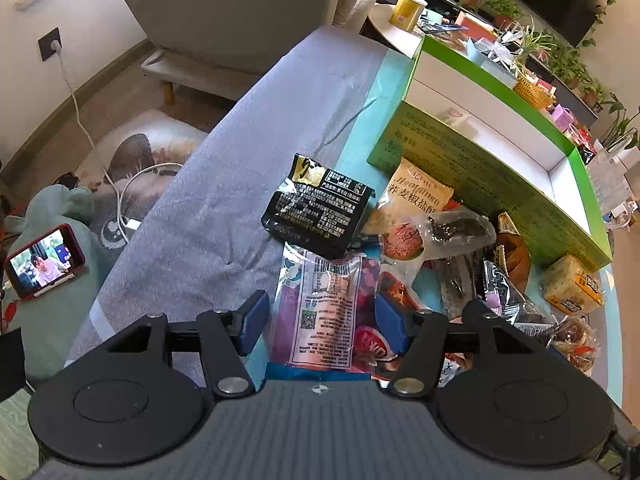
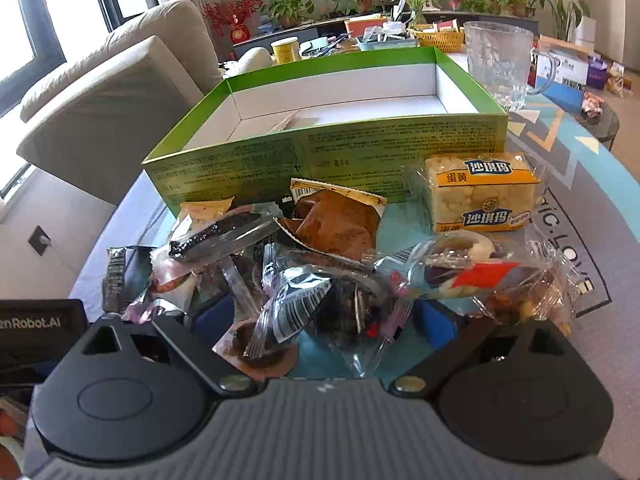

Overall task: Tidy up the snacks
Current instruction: 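Lower the left gripper onto the pink-and-blue candy bag and grasp it, then lift the candy bag with the left gripper while the right grasps a silver bag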

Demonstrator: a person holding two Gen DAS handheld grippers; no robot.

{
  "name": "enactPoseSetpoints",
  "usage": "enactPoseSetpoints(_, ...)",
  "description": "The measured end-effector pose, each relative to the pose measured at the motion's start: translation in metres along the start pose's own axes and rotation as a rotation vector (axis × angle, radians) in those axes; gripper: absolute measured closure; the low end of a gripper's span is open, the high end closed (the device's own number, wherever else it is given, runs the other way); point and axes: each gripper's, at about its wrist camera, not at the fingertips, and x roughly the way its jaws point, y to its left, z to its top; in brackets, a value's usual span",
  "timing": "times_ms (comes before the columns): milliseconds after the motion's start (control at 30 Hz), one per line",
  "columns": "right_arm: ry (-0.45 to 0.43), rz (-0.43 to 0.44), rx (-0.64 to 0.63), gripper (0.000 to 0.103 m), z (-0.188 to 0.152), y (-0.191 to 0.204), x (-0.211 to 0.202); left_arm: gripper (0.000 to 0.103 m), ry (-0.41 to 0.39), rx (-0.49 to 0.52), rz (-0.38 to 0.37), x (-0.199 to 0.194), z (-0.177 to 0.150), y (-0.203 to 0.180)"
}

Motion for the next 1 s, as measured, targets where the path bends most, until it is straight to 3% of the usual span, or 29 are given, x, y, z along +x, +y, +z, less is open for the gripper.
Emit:
enactPoseSetpoints(300,-0.035,-0.035,-0.066,0.059,-0.008,0.002,0.0,0.047,0.018,-0.024,-0.01,-0.003,0.0,0.002)
enactPoseSetpoints(467,-0.038,-0.038,-0.073,0.059,-0.008,0.004,-0.003,0.045,-0.001,0.048,-0.008,-0.002,-0.005,-0.004)
enactPoseSetpoints(567,-0.044,-0.034,-0.072,0.059,-0.009,0.003,-0.007,0.048,-0.014,0.118,-0.036,-0.001,-0.007,-0.006)
enactPoseSetpoints(667,-0.048,-0.023,-0.083,0.059,-0.011,0.001,-0.012,0.05,-0.029,0.091,-0.087,-0.007,-0.007,0.002)
enactPoseSetpoints(1000,-0.078,0.032,-0.083,0.059,-0.011,-0.005,-0.039,0.053,-0.13,0.18,-0.157,-0.049,-0.01,-0.005)
